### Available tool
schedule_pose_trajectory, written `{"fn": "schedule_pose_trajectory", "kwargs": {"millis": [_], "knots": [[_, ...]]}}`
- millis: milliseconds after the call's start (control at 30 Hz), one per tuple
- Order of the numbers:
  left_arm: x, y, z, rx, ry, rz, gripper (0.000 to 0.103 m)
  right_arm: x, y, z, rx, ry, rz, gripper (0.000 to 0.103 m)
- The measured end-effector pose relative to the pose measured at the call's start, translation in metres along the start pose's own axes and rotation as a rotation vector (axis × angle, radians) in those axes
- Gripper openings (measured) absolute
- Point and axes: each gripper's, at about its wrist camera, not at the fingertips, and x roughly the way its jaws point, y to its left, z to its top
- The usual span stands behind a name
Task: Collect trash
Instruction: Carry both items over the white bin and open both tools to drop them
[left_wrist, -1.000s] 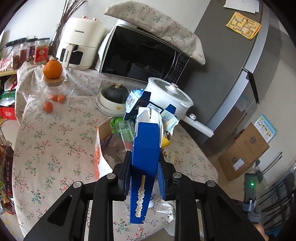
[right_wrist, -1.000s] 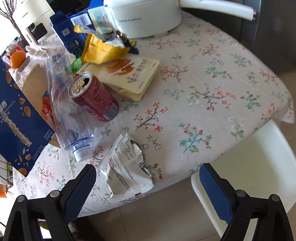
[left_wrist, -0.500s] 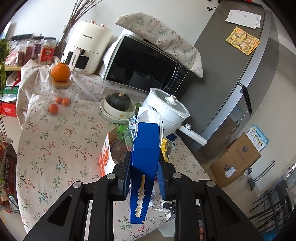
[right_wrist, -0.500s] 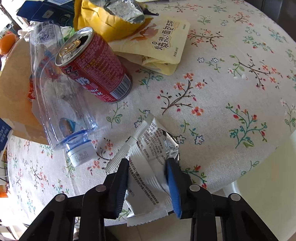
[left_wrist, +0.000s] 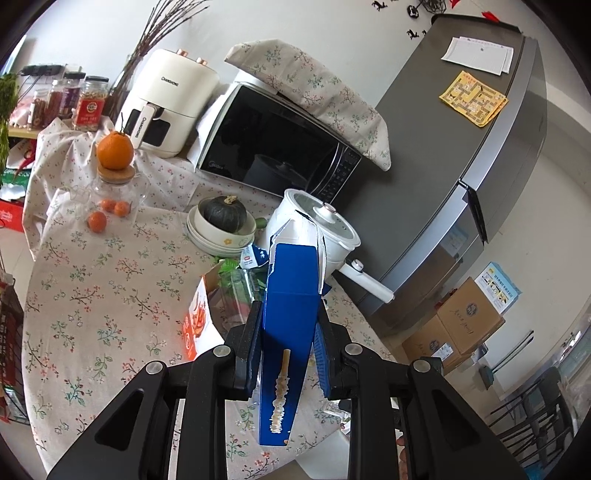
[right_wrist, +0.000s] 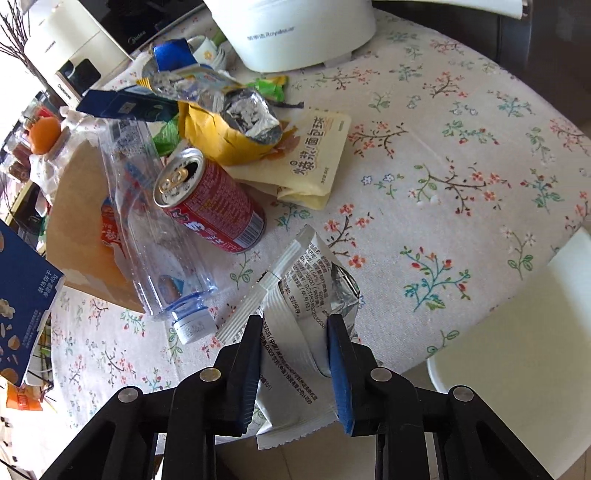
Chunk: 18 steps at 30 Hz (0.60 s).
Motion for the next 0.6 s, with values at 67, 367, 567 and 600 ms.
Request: {"fn": "schedule_pose_trajectory", "kwargs": {"millis": [67, 367, 567, 600], "knots": [[-0.003, -0.007, -0.001, 0.008, -0.011, -0.023, 0.026, -0.012, -0.005, -0.002, 0.0, -0.03, 0.003, 0.03], [0.027, -0.061, -0.027, 0.065, 0.086, -0.132, 0.026, -0.069, -0.064, -0.013, 0.05, -0.117, -0.062, 0.03], [0.078, -0.129, -0.074, 0.183, 0.214, -0.18, 0.026, -0.092, -0.112, -0.028, 0.121, -0.139, -0.106, 0.03], [0.086, -0.139, -0.083, 0.201, 0.234, -0.188, 0.026, -0.094, -0.119, -0.031, 0.132, -0.137, -0.112, 0.031]]}}
